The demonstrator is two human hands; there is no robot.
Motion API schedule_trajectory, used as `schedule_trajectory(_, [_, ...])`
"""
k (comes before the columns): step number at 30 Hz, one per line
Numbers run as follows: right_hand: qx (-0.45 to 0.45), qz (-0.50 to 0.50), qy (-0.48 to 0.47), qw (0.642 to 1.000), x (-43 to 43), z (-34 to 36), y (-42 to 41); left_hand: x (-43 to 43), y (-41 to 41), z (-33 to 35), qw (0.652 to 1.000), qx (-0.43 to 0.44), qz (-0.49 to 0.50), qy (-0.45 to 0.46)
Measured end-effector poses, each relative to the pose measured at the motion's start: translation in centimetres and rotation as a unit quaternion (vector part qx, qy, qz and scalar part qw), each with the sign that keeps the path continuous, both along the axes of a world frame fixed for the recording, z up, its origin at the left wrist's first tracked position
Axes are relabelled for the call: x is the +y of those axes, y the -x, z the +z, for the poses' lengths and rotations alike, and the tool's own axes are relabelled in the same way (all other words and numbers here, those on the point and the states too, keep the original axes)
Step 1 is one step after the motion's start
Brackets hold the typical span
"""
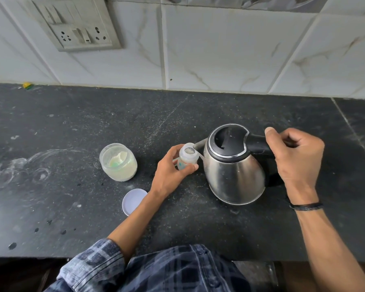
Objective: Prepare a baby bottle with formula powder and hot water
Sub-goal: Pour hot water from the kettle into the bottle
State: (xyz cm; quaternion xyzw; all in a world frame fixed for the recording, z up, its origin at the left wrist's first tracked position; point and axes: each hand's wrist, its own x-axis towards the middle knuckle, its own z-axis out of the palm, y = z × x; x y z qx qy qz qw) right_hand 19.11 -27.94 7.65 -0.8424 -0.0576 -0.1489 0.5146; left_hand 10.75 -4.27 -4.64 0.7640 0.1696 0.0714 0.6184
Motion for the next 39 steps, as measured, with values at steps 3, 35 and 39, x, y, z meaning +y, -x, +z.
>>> schedule_trajectory(3, [-0.004, -0.005, 0.007, 1.000, 0.1, 0.0, 0.0, 0.1, 0.1, 0.0, 1.000, -0.003, 0.002, 0.008])
schedule_trajectory(35, [-0.014, -0.008, 0.085, 0.996, -0.5, 1.2, 0.3, -0.3, 0.5, -0.5, 1.000, -0.009, -0.017, 0.007])
schedule_trajectory(39, [-0.015, -0.008, 0.100, 0.995, -0.5, 1.5, 0.3, -0.5, 0.4, -0.6, 1.000, -0.014, -0.024, 0.004])
